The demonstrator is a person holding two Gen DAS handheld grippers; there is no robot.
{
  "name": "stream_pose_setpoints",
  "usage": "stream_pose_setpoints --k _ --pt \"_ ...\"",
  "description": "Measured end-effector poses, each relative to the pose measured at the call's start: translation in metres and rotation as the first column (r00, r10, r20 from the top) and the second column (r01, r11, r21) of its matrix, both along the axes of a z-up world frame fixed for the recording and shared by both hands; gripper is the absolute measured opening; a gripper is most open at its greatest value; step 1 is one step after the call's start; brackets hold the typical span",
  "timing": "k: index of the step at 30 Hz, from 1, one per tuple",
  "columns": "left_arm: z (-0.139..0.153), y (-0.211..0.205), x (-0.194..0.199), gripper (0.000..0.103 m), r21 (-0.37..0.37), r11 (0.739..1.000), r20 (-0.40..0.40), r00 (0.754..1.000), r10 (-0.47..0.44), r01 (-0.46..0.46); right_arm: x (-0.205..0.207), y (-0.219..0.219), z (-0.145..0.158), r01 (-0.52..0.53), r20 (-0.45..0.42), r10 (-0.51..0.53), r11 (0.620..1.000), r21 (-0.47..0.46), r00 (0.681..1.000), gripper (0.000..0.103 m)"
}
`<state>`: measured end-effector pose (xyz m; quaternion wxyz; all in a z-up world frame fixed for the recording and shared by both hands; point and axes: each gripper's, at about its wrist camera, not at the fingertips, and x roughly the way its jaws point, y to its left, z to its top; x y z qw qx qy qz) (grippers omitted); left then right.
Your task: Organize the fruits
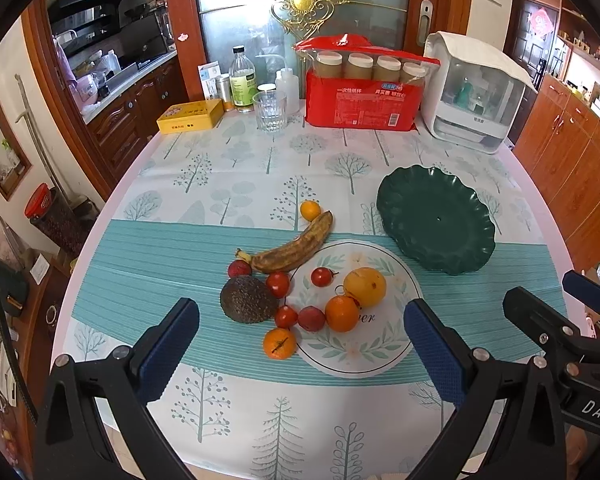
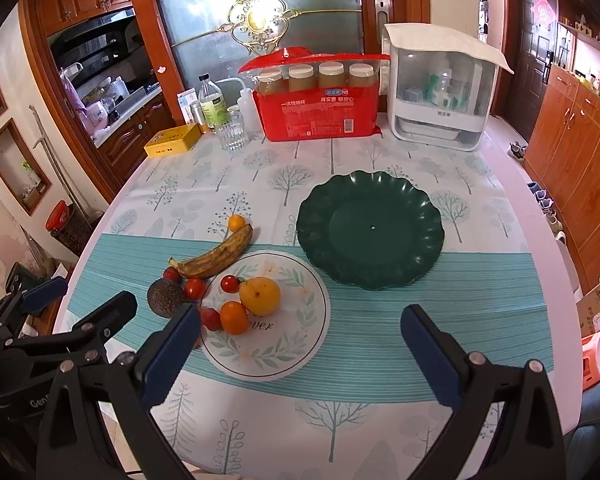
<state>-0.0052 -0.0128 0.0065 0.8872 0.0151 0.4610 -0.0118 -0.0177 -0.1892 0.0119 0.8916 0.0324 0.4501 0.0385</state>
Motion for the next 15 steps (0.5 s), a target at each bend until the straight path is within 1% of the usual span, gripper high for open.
stream_pose_setpoints --k 6,15 --pt "-0.007 -0.008 0.002 0.101 -0.013 1.000 -0.019 1.000 0.004 -0.004 0.001 -0.004 -0.003 -0.005 -0.009 0.005 1.000 0.003 1.000 0.100" --pt "-0.012 -0.012 0.000 0.101 -0.005 1.000 -0.027 1.000 0.009 -0.010 0.002 -0.011 -0.010 -0.015 -0.026 0.015 1.000 0.008 1.000 0.100"
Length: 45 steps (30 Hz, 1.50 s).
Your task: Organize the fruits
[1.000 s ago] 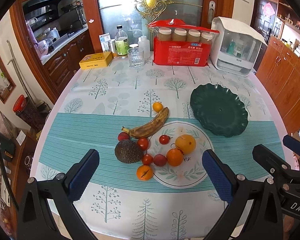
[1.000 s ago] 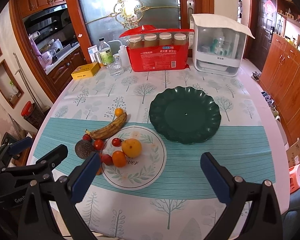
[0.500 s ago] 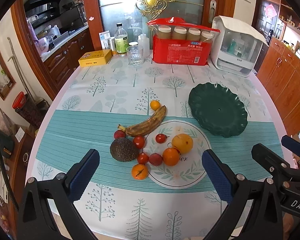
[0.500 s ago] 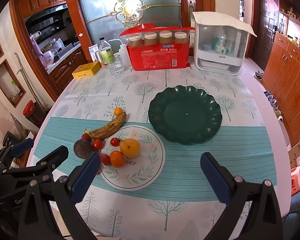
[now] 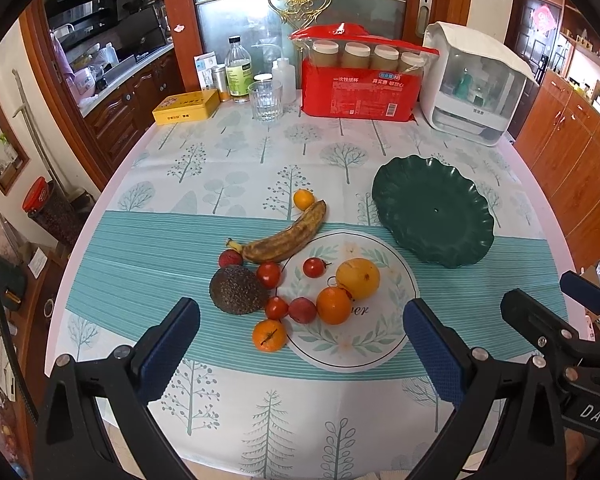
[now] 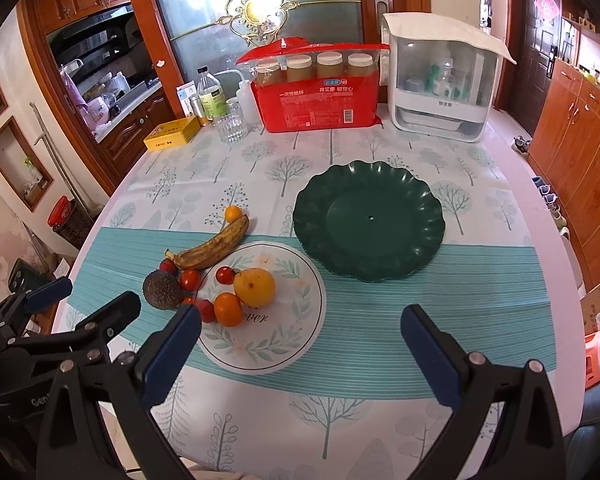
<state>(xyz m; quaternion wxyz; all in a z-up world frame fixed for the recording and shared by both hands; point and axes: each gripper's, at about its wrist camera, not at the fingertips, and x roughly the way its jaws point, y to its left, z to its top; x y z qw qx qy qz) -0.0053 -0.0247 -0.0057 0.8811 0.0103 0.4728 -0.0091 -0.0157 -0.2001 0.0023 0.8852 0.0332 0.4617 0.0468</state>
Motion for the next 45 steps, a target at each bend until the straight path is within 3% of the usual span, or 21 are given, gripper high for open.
stream_pose_setpoints --k 13,21,30,33,37,39,45 --pt "-0.008 0.001 -0.003 0.101 0.021 0.999 -0.028 0.999 0.030 -0.030 0.004 -0.001 -0.009 -0.045 -0.009 0.046 0.997 0.055 0.999 0.100" --pt "-0.024 0.019 0.005 0.101 0.032 0.998 -0.081 0.995 0.055 -0.053 0.017 0.016 -0.026 -0.077 -0.066 0.082 0.994 0.073 0.994 0.100" --pt "-0.050 0.057 0.041 0.101 0.016 1.000 -0.144 0.989 0.023 -0.021 0.045 0.032 -0.055 -0.032 -0.145 0.039 0.998 0.054 0.989 0.100" --pt "-0.061 0.073 0.057 0.101 0.051 0.999 -0.153 0.988 0.001 0.007 0.056 0.037 -0.068 -0.014 -0.171 0.024 0.998 0.060 0.985 0.100" --pt "-0.079 0.090 0.081 0.101 0.074 0.996 -0.180 0.983 -0.040 0.054 0.068 0.048 -0.087 -0.012 -0.202 0.019 0.999 0.036 0.979 0.092" --pt "-0.091 0.101 0.093 0.101 0.060 0.997 -0.205 0.978 -0.042 0.055 0.074 0.052 -0.098 -0.009 -0.223 0.015 1.000 0.029 0.975 0.088" --pt "-0.136 0.122 0.113 0.101 -0.095 0.995 -0.337 0.940 -0.055 0.024 0.088 0.057 -0.127 0.018 -0.277 -0.002 0.998 0.055 0.961 0.081"
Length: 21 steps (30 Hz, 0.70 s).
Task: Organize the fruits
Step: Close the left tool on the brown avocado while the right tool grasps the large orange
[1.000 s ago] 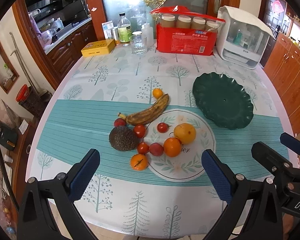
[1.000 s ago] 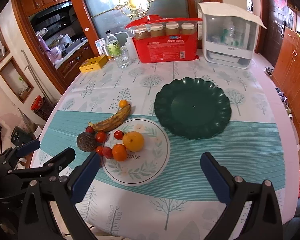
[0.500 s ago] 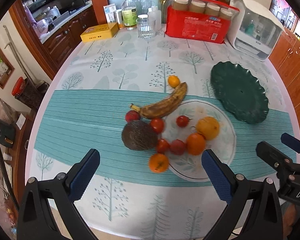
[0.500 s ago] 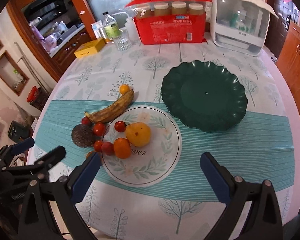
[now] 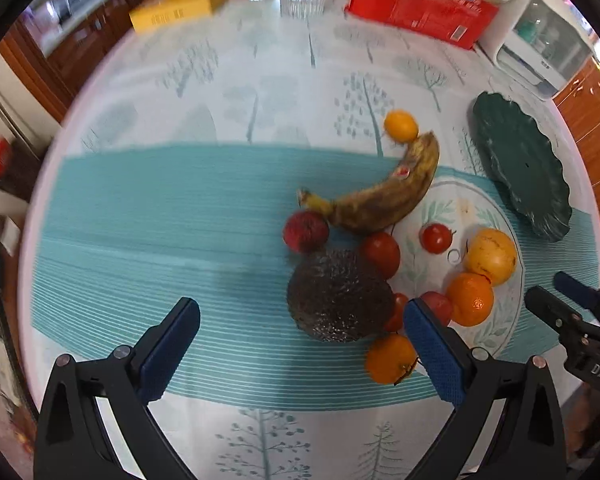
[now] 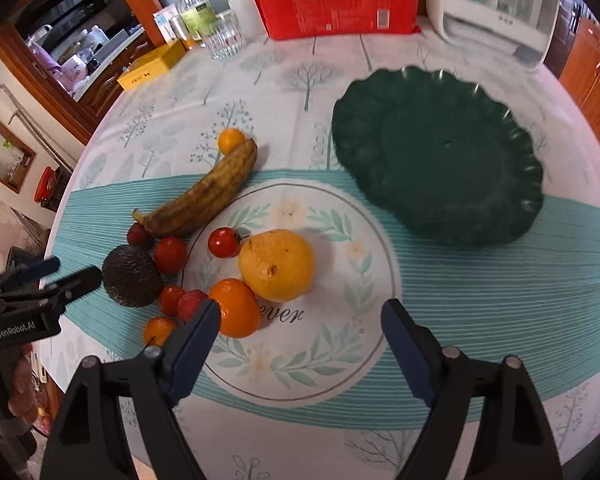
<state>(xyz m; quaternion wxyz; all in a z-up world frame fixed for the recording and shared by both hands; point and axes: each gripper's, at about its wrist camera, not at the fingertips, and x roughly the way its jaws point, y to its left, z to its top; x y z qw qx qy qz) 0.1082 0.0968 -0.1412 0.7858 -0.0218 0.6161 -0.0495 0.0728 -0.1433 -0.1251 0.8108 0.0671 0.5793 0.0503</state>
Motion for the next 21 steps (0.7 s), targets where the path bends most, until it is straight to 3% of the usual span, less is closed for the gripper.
stream_pose_setpoints --k 11,14,17,21 --pt "-0.052 0.000 0.015 0.100 -0.166 0.982 -0.139 0.988 0.065 -0.087 0.027 0.005 -0.031 0.038 -0.050 -0.035 0.997 0.060 0.998 0.070" --pt "-0.060 -0.004 0.015 0.092 -0.189 0.976 -0.157 0.985 0.078 -0.108 0.032 0.008 -0.036 0.032 -0.056 -0.027 0.996 0.079 0.998 0.069" --pt "-0.064 -0.008 0.013 0.076 -0.217 0.966 -0.172 0.980 0.102 -0.139 0.033 0.011 -0.040 0.024 -0.064 -0.018 0.996 0.086 0.998 0.069" --pt "-0.064 -0.006 0.014 0.070 -0.240 0.952 -0.169 0.974 0.153 -0.191 0.035 0.011 -0.044 0.020 -0.072 -0.012 0.994 0.109 0.997 0.065"
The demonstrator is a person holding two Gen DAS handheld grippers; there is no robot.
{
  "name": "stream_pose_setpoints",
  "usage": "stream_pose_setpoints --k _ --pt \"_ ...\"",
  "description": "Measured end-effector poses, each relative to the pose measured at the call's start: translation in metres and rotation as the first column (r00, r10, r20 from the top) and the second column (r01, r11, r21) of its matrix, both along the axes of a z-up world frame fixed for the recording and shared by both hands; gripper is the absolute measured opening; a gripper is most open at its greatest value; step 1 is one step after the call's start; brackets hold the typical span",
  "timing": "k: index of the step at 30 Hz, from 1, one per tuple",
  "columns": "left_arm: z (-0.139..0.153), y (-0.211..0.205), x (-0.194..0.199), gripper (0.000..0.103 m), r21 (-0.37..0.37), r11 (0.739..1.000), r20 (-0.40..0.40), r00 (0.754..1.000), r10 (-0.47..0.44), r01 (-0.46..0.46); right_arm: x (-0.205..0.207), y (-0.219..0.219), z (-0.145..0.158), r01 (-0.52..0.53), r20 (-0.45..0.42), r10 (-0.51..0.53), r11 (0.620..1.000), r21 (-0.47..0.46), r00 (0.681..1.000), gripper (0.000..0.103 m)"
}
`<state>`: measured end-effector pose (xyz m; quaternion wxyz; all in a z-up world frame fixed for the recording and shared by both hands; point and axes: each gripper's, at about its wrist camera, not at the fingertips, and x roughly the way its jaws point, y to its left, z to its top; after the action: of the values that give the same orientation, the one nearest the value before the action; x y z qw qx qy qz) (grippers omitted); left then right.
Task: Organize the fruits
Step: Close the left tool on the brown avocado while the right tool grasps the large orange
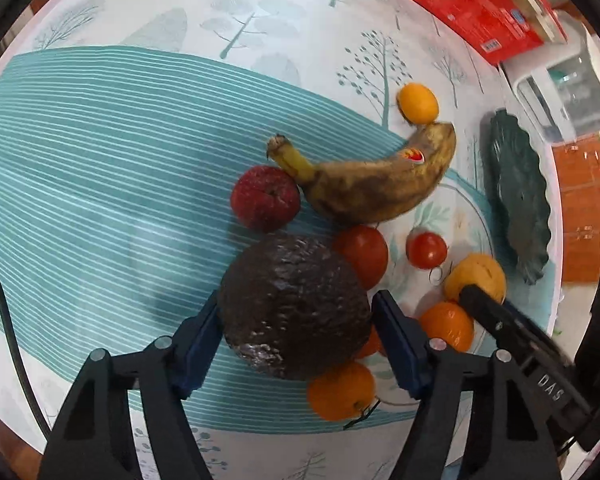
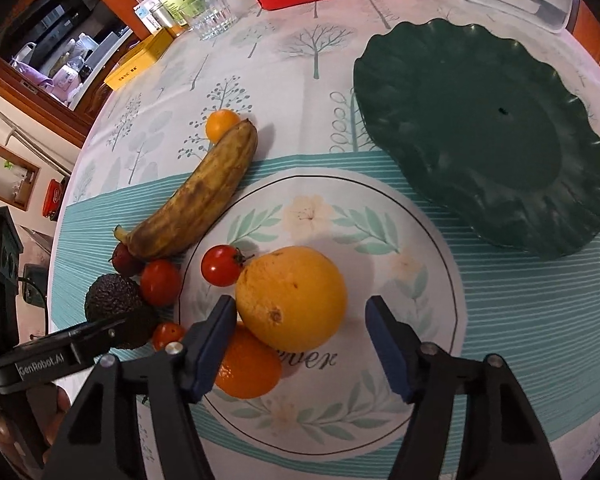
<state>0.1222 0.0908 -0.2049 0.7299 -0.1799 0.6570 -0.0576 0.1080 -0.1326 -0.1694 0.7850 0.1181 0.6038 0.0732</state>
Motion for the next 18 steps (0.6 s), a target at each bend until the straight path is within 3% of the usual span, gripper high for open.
stream_pose_setpoints --k 5,8,15,18 --pt "-0.002 0.009 0.004 0.070 -0.056 0.995 -0.016 0.996 0.085 -0.086 0.003 -0.003 -0.005 0.003 -0.011 -0.002 0.999 0.046 1.000 0.061" --pt "-0.001 0.011 0.005 0.067 -0.046 0.991 -0.013 0.992 0.129 -0.129 0.003 -0.002 -0.005 -0.001 -0.009 0.002 0.998 0.062 1.000 0.057" --pt "0.009 -0.004 0.005 0.063 0.045 0.995 0.046 0.995 0.087 -0.089 0.000 -0.003 -0.003 -0.012 0.006 0.012 0.999 0.048 1.000 0.056" --pt "0.012 -0.003 0.004 0.063 0.044 0.995 0.052 0.995 0.082 -0.085 -0.002 -0.004 0.000 -0.017 0.016 0.016 0.999 0.044 1.000 0.055"
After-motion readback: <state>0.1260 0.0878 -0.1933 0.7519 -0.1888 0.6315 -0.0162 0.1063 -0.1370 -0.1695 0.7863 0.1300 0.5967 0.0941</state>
